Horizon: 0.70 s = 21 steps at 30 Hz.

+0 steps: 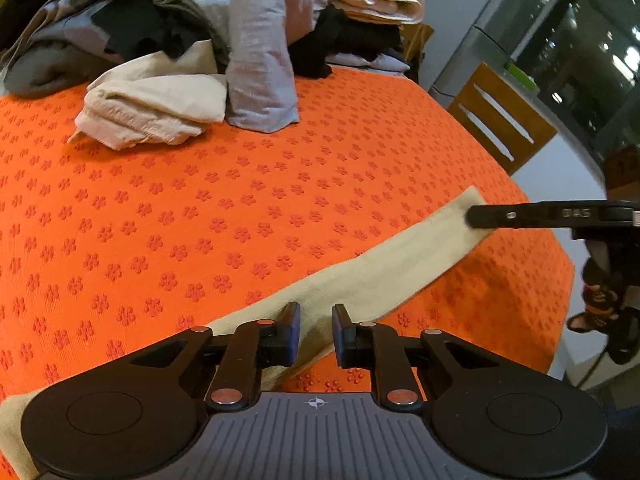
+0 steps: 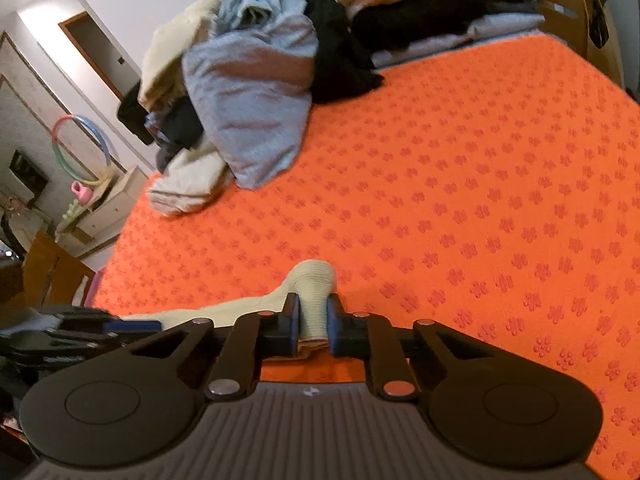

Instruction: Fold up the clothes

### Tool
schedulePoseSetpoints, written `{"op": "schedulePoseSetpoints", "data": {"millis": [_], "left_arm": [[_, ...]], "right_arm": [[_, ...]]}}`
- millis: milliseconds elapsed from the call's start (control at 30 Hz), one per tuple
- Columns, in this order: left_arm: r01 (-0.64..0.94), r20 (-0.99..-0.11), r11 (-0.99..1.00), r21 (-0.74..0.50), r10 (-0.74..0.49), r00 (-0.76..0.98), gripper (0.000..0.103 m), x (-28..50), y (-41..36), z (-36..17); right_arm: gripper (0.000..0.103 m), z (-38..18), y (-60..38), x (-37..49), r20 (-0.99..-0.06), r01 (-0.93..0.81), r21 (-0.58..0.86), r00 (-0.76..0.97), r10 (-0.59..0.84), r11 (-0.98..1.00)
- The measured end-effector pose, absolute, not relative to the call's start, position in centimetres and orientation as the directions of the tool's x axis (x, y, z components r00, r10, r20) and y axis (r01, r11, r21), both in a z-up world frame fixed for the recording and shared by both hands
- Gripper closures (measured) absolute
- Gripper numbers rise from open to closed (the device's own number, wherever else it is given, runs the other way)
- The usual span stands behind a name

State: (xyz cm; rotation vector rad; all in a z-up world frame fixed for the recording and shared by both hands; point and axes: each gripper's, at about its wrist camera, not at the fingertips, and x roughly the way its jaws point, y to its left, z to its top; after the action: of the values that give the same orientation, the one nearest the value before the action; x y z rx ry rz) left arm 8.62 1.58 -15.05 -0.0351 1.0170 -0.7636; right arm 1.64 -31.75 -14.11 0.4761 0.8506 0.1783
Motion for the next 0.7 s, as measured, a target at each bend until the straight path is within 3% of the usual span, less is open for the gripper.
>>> {"op": "schedulePoseSetpoints", "data": {"millis": [267,433,700], "left_arm": [[0.523,-0.715,0.735,-0.431,-0.632,0.298,0.082,8.7,2.5,-15.6],[0.488,-0.681,0.728,-0.482,-0.662,0.315,0.072,8.5,3.6,-15.2],[0.361,-0.518,0.642,-0.677,-0.763,0.386,0.061,6.8,9.3,-10.2]], "right_arm": [[0.087,-9.2,-29.4,1.1,-0.648,0.013,0.487,0.676,0.351,0.873],[0.087,-6.4,-26.4,1.6,-0.642,-0.038,0.483,0.664,0.384,0.875],[0.087,-4.4,-19.8,3.7,-0.676,-0.169,0.429,0.592,0.439,0.887]]}}
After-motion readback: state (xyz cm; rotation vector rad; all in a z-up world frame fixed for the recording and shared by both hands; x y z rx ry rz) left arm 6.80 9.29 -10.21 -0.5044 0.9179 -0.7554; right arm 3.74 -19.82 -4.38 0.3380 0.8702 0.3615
